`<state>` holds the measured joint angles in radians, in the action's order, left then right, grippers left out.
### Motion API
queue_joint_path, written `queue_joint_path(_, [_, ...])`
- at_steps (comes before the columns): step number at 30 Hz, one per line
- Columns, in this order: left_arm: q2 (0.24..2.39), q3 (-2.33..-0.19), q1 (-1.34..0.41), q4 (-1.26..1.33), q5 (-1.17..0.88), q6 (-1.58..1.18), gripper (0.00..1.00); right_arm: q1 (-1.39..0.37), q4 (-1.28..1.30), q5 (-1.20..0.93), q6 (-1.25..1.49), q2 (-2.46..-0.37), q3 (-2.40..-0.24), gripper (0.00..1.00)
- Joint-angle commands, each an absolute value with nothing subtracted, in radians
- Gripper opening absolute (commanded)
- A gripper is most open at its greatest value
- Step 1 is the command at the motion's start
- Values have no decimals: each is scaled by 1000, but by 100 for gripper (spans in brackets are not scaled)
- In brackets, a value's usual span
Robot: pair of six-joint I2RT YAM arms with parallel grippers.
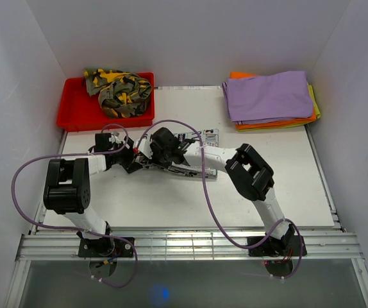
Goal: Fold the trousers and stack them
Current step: Fold the trousers
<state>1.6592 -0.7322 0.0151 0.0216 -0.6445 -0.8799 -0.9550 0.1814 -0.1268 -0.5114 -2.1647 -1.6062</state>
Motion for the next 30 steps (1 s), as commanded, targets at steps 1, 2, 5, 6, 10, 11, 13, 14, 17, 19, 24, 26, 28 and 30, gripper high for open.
queue_joint_path(1, [1678,-695,-17,100,-661,-975,77,-948,186,-184,-471,-2098,-1620,8])
queue_joint_path(2, [1680,-684,-17,112,-675,-986,69,-948,186,-186,-469,-2100,-1618,8])
queue_joint_path(5, [1692,-672,-17,101,-684,-999,62,-946,189,-178,-445,-2105,-1623,8])
queue_joint_path(6, [1695,-666,-17,98,-686,-1006,62,-943,187,-182,-436,-2102,-1624,8])
queue_joint_path(10, [1713,-667,-18,100,-706,-1029,64,-940,176,-172,-402,-2094,-1635,8])
queue_joint_path(11, [1713,-669,-23,95,-709,-1028,66,-940,172,-160,-397,-2097,-1637,8])
queue_joint_path(13, [1713,-670,-23,71,-710,-1028,73,-939,164,-129,-393,-2098,-1641,8])
queue_joint_path(14, [1709,-672,-25,60,-707,-1022,77,-936,163,-129,-391,-2100,-1644,8])
queue_joint_path(17, [1701,-683,-26,5,-664,-988,92,-925,160,-126,-382,-2102,-1649,8])
queue_joint_path(19, [1695,-687,-26,-55,-637,-966,94,-916,160,-126,-374,-2099,-1649,8])
queue_joint_path(24, [1703,-670,-26,-9,-649,-996,79,-900,160,-181,-361,-2080,-1635,8])
queue_joint_path(26, [1724,-684,-28,-8,-646,-996,62,-900,167,-210,-354,-2069,-1621,8])
queue_joint_path(28, [1744,-712,-28,-8,-653,-991,50,-900,189,-236,-353,-2066,-1620,10])
queue_joint_path(30, [1750,-722,-28,-8,-658,-992,40,-900,215,-239,-345,-2049,-1608,18])
